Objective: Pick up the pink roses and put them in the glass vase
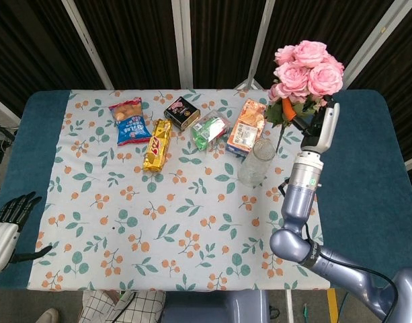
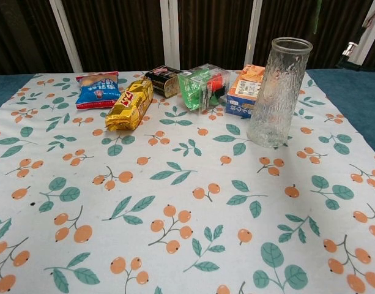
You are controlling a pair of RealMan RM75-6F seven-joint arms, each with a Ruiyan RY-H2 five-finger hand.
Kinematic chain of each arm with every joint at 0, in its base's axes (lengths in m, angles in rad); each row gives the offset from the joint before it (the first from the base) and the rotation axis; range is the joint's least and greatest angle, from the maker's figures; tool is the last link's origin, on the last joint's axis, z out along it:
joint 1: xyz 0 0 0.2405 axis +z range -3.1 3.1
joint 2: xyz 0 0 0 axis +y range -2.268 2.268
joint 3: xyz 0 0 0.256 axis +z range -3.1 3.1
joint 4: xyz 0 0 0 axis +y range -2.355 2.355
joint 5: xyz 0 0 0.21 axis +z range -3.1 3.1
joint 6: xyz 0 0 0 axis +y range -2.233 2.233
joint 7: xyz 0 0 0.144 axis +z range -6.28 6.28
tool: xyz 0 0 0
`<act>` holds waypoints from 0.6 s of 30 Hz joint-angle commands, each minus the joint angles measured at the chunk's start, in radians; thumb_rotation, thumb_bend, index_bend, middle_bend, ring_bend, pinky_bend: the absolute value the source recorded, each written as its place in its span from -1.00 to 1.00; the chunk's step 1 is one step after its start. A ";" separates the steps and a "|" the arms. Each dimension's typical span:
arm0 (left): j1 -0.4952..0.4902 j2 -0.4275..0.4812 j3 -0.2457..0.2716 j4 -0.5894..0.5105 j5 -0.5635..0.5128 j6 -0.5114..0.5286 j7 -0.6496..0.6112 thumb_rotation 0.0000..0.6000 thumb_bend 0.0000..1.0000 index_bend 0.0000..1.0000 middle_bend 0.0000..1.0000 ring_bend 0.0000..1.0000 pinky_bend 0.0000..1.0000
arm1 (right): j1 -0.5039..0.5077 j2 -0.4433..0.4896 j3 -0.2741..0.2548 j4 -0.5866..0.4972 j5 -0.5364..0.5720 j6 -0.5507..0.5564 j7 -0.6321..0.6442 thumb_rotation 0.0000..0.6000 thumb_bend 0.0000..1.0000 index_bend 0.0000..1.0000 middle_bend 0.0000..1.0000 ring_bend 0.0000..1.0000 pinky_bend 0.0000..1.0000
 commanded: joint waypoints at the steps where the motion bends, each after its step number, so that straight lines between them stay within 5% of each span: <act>1: 0.000 0.001 -0.001 0.000 -0.002 -0.001 -0.004 1.00 -1.00 -1.00 -1.00 -1.00 -1.00 | 0.018 -0.021 -0.004 0.025 0.007 -0.004 0.007 1.00 -0.43 -0.04 0.01 -0.09 -0.42; 18: -0.002 0.008 0.000 -0.006 -0.007 -0.009 -0.012 1.00 -1.00 -1.00 -1.00 -1.00 -1.00 | 0.042 -0.078 -0.044 0.135 0.011 -0.021 0.044 1.00 -0.43 -0.06 0.01 -0.10 -0.42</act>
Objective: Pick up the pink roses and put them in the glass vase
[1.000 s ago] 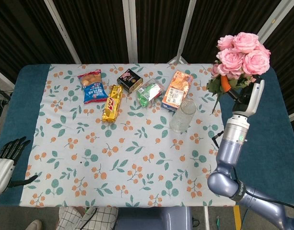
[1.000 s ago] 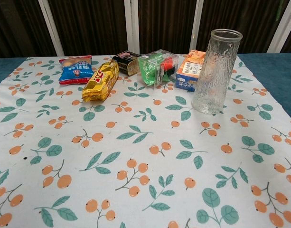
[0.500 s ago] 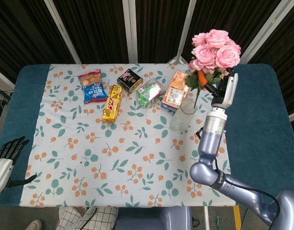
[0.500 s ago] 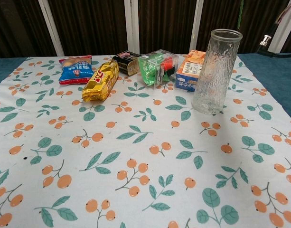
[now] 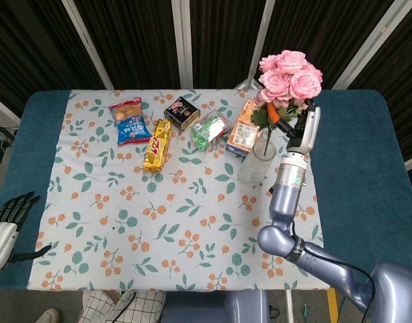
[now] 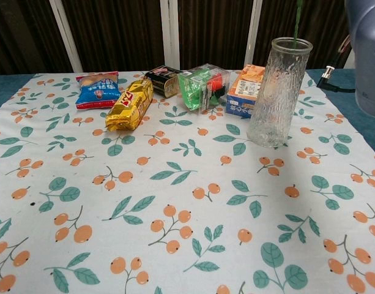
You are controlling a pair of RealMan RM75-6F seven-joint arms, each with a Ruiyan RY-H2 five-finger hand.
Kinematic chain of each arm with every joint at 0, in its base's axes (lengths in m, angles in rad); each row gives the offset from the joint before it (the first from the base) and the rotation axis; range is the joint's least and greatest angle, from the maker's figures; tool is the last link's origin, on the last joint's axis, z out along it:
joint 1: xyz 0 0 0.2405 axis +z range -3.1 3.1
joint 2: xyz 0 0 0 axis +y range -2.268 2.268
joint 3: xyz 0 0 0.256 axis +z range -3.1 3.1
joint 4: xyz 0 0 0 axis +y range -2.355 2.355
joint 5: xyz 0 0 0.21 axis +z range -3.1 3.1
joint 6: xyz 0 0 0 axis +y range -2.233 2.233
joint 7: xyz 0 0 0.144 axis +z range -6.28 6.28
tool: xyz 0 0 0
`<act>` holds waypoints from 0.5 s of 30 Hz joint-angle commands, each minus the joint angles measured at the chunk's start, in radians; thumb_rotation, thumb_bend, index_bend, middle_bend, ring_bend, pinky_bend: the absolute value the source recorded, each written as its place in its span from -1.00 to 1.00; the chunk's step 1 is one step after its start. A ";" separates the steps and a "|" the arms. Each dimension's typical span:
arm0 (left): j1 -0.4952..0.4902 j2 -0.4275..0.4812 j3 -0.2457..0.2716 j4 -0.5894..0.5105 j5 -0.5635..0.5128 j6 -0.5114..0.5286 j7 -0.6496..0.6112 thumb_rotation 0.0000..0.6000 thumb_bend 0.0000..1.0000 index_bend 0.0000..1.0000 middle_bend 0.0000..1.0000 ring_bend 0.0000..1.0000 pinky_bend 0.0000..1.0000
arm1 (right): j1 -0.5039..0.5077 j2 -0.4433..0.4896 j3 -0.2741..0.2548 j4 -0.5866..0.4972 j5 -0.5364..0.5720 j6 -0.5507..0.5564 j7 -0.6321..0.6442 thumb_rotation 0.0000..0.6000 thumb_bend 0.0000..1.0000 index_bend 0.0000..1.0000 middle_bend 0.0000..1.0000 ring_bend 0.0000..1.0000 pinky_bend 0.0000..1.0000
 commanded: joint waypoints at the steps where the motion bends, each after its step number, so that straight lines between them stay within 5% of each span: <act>1: 0.000 0.000 0.001 -0.001 0.001 0.000 0.000 1.00 -1.00 -1.00 -1.00 -1.00 -1.00 | -0.012 -0.001 -0.012 -0.006 -0.003 0.003 0.001 1.00 -0.43 -0.06 0.01 -0.10 -0.42; 15: 0.002 0.001 0.009 -0.008 0.017 0.005 0.004 1.00 -1.00 -1.00 -1.00 -1.00 -1.00 | -0.155 0.053 -0.105 -0.165 -0.006 0.039 -0.042 1.00 -0.43 -0.08 0.01 -0.12 -0.42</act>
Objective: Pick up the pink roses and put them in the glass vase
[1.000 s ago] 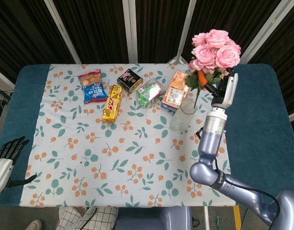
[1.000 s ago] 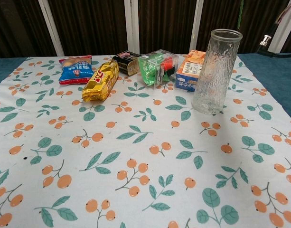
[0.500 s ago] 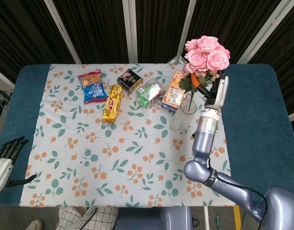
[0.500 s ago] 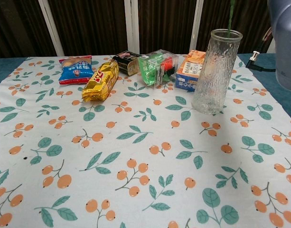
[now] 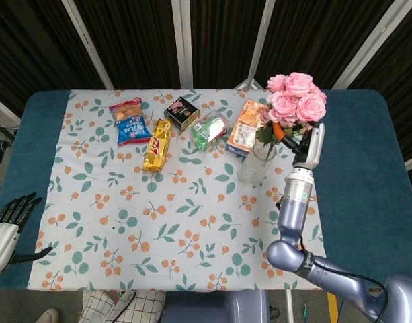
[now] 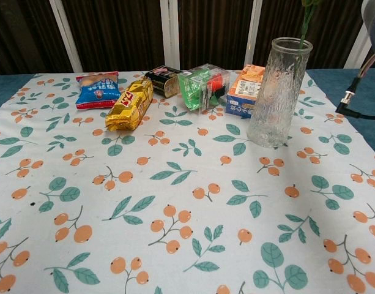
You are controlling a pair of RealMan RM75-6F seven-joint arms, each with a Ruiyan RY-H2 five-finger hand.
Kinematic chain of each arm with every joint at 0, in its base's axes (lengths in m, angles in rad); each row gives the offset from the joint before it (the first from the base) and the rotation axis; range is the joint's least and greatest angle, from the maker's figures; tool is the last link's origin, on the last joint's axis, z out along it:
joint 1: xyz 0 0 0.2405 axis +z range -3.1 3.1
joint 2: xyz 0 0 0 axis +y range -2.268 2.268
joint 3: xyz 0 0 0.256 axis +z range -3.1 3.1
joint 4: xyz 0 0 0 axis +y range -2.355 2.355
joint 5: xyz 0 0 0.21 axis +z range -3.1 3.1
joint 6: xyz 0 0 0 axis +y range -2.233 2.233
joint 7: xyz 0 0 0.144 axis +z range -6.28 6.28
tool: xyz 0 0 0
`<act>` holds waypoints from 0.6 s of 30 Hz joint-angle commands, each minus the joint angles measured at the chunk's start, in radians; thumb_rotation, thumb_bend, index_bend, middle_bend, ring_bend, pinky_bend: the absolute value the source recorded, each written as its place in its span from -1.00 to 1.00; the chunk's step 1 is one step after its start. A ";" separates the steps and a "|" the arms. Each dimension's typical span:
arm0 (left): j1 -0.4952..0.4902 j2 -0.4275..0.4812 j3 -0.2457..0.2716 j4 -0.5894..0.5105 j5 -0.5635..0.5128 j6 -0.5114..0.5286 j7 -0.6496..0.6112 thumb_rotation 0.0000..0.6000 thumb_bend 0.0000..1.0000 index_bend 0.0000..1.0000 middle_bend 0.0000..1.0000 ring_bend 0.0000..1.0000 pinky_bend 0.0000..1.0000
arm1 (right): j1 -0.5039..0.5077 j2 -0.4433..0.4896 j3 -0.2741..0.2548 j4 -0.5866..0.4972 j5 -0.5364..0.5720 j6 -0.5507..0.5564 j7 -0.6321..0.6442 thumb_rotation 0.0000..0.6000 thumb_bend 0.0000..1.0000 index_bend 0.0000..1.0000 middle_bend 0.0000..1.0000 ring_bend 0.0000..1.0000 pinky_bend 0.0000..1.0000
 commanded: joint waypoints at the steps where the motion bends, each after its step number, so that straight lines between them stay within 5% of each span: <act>1: 0.000 0.001 0.002 -0.003 0.002 -0.001 -0.002 1.00 -1.00 -1.00 -1.00 -1.00 -1.00 | -0.034 0.018 -0.022 -0.040 0.000 0.009 -0.009 1.00 -0.43 -0.08 0.01 -0.12 -0.42; 18: 0.001 0.000 0.005 -0.006 0.008 0.002 -0.002 1.00 -1.00 -1.00 -1.00 -1.00 -1.00 | -0.073 0.041 -0.069 -0.094 0.008 -0.020 -0.079 1.00 -0.43 -0.08 0.01 -0.13 -0.42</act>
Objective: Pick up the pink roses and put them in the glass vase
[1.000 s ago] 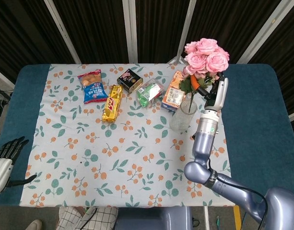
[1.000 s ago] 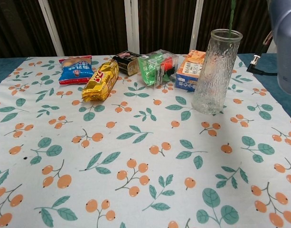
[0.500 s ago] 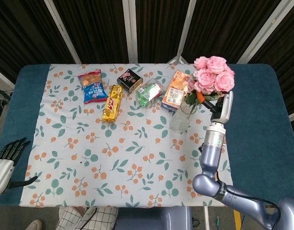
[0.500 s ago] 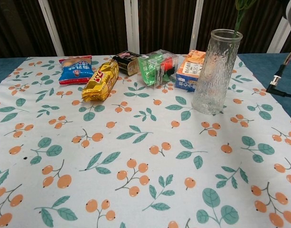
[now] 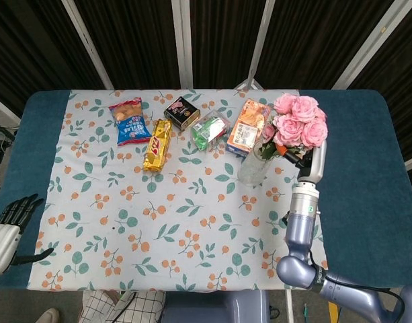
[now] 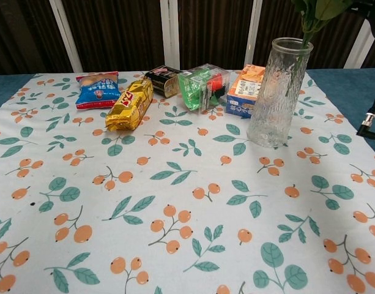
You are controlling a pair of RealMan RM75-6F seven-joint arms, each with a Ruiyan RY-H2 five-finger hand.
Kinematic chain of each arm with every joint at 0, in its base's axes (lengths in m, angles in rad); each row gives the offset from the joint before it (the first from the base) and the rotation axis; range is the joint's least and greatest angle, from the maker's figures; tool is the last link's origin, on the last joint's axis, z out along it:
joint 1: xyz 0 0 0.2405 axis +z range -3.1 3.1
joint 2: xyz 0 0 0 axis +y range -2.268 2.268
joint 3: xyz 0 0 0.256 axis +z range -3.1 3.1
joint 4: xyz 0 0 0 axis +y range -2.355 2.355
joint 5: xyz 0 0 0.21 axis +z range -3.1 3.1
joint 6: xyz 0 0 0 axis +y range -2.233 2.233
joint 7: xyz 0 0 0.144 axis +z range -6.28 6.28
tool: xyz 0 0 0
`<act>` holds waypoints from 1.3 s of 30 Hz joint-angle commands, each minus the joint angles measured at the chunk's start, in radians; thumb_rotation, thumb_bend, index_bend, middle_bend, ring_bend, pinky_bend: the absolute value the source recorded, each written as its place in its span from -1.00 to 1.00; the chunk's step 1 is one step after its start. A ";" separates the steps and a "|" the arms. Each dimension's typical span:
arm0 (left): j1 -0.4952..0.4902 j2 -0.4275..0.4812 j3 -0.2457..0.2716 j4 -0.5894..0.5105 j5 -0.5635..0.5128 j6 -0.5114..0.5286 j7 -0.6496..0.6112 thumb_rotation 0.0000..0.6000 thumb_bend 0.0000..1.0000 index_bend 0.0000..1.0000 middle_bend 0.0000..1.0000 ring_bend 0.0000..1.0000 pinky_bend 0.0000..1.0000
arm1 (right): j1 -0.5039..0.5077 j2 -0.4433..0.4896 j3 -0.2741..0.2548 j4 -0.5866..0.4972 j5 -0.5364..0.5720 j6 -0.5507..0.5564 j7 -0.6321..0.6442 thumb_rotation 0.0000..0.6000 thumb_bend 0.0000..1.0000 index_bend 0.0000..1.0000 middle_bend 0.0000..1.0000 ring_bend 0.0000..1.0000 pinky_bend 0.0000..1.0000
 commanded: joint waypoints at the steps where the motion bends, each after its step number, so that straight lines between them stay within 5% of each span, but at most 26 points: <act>1: -0.001 0.001 0.000 0.000 0.000 -0.001 -0.002 1.00 -1.00 -1.00 -1.00 -1.00 -1.00 | 0.016 -0.007 0.002 0.023 0.005 -0.015 -0.017 1.00 -0.43 -0.08 0.01 -0.13 -0.42; 29: -0.005 0.006 -0.001 -0.007 -0.011 -0.013 -0.011 1.00 -1.00 -1.00 -1.00 -1.00 -1.00 | 0.057 -0.077 0.008 0.147 0.025 -0.062 -0.028 1.00 -0.43 -0.09 -0.02 -0.18 -0.42; 35: -0.005 0.007 -0.001 -0.009 -0.013 -0.016 -0.011 1.00 -1.00 -1.00 -1.00 -1.00 -1.00 | 0.056 -0.067 0.010 0.145 0.038 -0.085 -0.047 1.00 -0.43 -0.31 -0.18 -0.34 -0.50; 39: -0.006 0.008 -0.001 -0.011 -0.015 -0.017 -0.011 1.00 -1.00 -1.00 -1.00 -1.00 -1.00 | 0.050 -0.061 -0.005 0.136 0.032 -0.095 -0.056 1.00 -0.43 -0.72 -0.47 -0.61 -0.68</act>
